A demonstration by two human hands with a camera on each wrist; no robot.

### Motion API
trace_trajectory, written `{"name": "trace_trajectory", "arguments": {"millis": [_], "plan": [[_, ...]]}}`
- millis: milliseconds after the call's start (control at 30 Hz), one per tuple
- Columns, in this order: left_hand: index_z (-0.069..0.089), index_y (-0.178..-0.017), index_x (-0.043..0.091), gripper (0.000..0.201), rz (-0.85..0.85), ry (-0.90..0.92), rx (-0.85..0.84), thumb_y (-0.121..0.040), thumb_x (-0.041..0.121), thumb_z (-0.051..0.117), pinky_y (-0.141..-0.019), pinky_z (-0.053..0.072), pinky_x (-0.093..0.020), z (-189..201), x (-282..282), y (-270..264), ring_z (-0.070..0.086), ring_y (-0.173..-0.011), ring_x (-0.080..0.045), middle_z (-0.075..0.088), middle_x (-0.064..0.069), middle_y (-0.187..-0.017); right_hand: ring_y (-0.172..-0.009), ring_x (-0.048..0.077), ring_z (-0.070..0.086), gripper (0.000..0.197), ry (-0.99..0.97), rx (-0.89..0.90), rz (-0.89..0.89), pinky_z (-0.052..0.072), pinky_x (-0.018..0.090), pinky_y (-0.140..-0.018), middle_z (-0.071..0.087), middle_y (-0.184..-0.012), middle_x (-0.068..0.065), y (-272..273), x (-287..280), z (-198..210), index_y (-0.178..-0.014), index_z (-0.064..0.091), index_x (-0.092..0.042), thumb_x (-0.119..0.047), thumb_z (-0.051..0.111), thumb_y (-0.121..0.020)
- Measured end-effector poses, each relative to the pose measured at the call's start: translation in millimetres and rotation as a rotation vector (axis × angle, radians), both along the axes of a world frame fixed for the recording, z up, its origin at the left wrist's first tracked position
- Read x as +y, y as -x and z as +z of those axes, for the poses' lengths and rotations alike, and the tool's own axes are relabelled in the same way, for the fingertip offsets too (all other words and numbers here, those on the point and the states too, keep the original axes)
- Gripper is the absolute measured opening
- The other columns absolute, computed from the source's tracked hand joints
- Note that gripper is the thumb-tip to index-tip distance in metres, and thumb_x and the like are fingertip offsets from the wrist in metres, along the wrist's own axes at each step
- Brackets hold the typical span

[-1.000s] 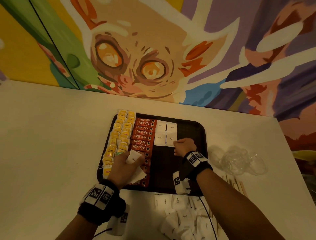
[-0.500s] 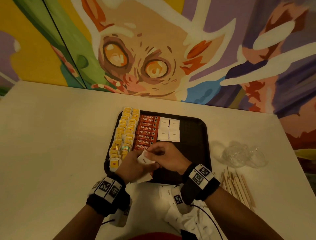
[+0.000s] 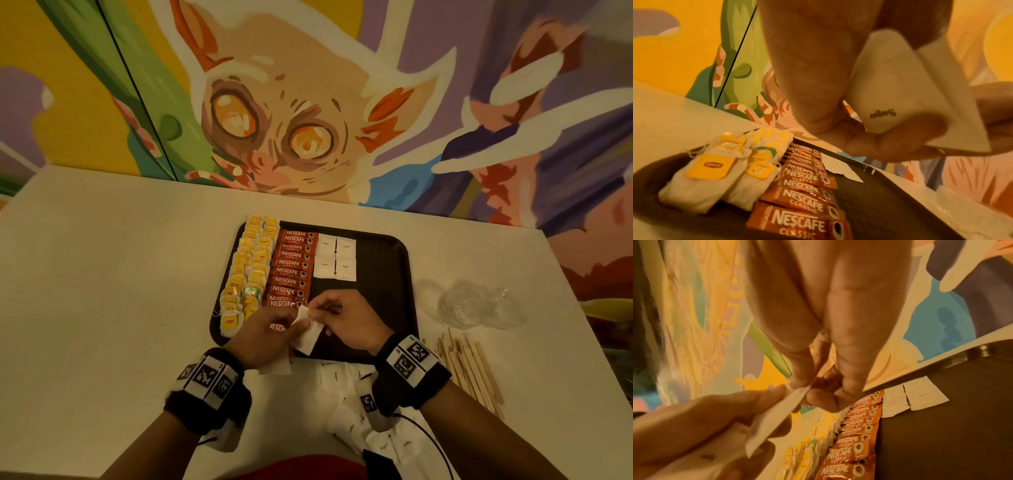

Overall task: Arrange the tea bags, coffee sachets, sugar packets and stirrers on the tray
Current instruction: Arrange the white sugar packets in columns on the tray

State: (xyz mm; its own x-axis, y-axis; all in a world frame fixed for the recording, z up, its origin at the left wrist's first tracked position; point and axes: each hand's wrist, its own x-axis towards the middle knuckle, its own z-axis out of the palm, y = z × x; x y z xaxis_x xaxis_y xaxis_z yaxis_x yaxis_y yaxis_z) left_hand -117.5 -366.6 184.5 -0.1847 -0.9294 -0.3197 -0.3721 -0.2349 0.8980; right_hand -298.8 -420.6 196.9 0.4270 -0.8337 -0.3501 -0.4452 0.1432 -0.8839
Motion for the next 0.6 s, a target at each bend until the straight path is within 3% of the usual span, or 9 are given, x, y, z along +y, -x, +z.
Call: {"name": "trace_trajectory", "arguments": {"millis": [67,133,200,300,367,600], "plan": [[0.067,-0.093,0.001,0.030,0.064,-0.017,0.095,-0.092,0.029,0.057,-0.066,0.059,-0.035,1,1,3,0.068,-0.071,-0.021,0.067,-0.012,-0.088,-0.089,0.017,0.066,0.007,-0.008,-0.041,-0.037,0.055,0.024,-0.064,0.068,-0.103,0.002,0,3,1,-0.097,0.069,-0.018,-0.015,0.066,-0.092],[0.072,-0.091,0.008,0.023,0.156,0.003,0.172,-0.091,0.028,0.060,-0.069,0.059,-0.037,2,3,5,0.069,-0.077,-0.024,0.070,-0.008,-0.087,-0.087,0.018,0.067,0.012,-0.088,-0.127,-0.108,0.057,0.027,-0.068,0.068,-0.106,0.004,1,8,3,-0.103,0.066,-0.014,-0.017,0.066,-0.092],[0.075,-0.089,0.016,0.018,0.244,0.055,0.165,-0.091,0.027,0.061,-0.076,0.056,-0.031,-1,4,6,0.067,-0.084,-0.014,0.071,-0.003,-0.088,-0.082,0.019,0.069,0.023,-0.199,-0.215,-0.139,0.059,0.032,-0.071,0.069,-0.105,0.007,1,16,3,-0.111,0.063,-0.011,-0.018,0.069,-0.090],[0.073,-0.089,0.005,0.024,0.340,0.092,0.128,-0.092,0.026,0.060,-0.075,0.051,-0.023,0,5,12,0.062,-0.077,0.004,0.070,-0.003,-0.089,-0.084,0.025,0.073,0.023,-0.256,-0.264,-0.132,0.061,0.036,-0.076,0.072,-0.103,0.008,2,28,2,-0.110,0.062,-0.007,-0.013,0.069,-0.089],[0.072,-0.090,0.003,0.028,0.373,0.080,0.150,-0.093,0.027,0.058,-0.074,0.049,-0.021,1,4,15,0.061,-0.075,0.007,0.069,-0.002,-0.090,-0.086,0.028,0.074,0.019,-0.265,-0.296,-0.148,0.061,0.037,-0.077,0.072,-0.103,0.011,2,31,1,-0.108,0.063,-0.003,-0.008,0.067,-0.090],[0.075,-0.091,0.009,0.022,0.475,0.004,0.314,-0.090,0.027,0.062,-0.085,0.055,-0.037,1,1,18,0.068,-0.091,-0.017,0.073,-0.002,-0.093,-0.084,0.023,0.073,0.023,-0.250,-0.315,-0.214,0.060,0.030,-0.075,0.073,-0.104,0.011,1,32,-1,-0.113,0.064,-0.003,-0.010,0.066,-0.091]]}}
